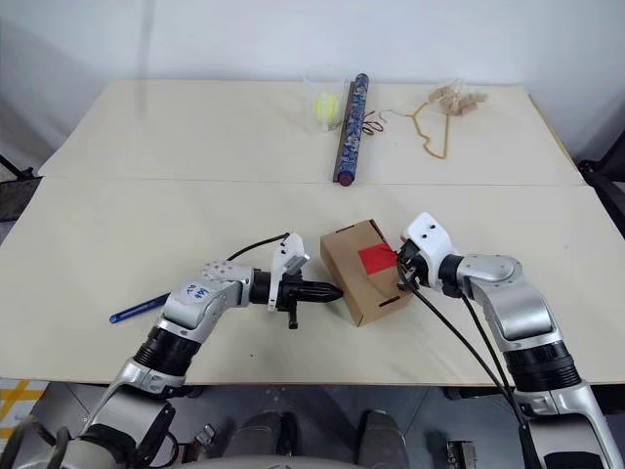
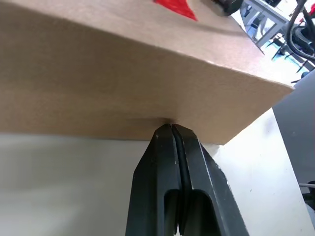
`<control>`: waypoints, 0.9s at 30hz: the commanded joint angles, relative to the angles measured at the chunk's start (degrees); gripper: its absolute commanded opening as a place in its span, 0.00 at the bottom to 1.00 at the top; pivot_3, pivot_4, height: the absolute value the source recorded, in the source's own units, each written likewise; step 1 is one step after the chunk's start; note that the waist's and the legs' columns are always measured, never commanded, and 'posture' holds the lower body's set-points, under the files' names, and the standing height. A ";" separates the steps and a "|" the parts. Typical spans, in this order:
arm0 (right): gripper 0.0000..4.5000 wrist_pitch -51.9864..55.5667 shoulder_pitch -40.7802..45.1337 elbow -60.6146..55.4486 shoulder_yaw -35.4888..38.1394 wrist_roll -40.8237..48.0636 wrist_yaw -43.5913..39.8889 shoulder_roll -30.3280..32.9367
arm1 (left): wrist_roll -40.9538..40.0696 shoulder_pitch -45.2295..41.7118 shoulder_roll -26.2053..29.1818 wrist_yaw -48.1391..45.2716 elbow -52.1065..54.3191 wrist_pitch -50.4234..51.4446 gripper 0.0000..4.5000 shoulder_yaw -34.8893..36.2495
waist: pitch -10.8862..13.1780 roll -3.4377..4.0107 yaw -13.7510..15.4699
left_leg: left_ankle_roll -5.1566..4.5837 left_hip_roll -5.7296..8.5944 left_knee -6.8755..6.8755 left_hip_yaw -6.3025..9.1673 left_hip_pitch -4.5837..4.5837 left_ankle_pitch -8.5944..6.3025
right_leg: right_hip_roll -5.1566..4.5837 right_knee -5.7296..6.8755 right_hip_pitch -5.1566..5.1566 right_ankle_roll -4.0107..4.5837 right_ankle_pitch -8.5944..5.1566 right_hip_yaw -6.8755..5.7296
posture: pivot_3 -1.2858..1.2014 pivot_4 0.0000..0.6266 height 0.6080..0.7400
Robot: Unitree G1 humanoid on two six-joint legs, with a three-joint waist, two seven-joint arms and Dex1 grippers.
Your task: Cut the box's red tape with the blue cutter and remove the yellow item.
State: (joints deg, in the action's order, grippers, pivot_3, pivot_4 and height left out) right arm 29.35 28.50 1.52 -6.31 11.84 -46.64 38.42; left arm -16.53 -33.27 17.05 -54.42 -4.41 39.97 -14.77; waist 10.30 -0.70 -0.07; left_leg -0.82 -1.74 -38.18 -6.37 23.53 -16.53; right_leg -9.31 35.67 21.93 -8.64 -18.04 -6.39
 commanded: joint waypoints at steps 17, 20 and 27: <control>0.50 -13.91 -12.89 -8.62 23.03 16.41 -16.15 7.00 | -9.87 10.82 22.69 -10.26 8.01 -20.26 0.34 26.39 | 0.00 0.03 -0.35 | -0.01 -0.04 0.18 0.11 -0.34 -0.07 | -0.02 -0.21 -0.35 0.00 0.00 -0.09 | 0.52 0.24 1.00; 0.72 -16.07 -19.45 -14.78 25.49 20.66 -19.12 5.73 | -7.75 17.76 26.52 -10.65 1.95 -31.14 0.53 35.61 | 0.02 0.04 -0.35 | -0.03 -0.07 0.17 0.26 -0.41 -0.09 | -0.03 -0.15 -0.35 0.00 0.00 -0.05 | 0.52 0.24 1.00; 1.00 -17.51 -29.19 -33.19 24.62 29.06 -19.06 1.82 | -7.25 32.70 39.37 -15.55 -17.35 -35.08 1.00 49.33 | 0.06 0.09 -0.48 | -0.05 -0.30 0.20 0.34 -0.40 -0.27 | -0.12 -0.12 -0.23 0.03 -0.02 -0.09 | 0.52 0.24 1.00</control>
State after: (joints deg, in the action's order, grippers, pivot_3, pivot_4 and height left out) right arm 11.59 -0.12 -27.55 17.94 37.86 -66.03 40.26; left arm -23.49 -1.91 54.94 -68.06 -18.70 5.67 31.72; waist 10.36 -0.61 -0.55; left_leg -0.92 -2.13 -37.98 -6.10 23.11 -16.92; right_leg -9.46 35.51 21.69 -8.61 -18.05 -6.49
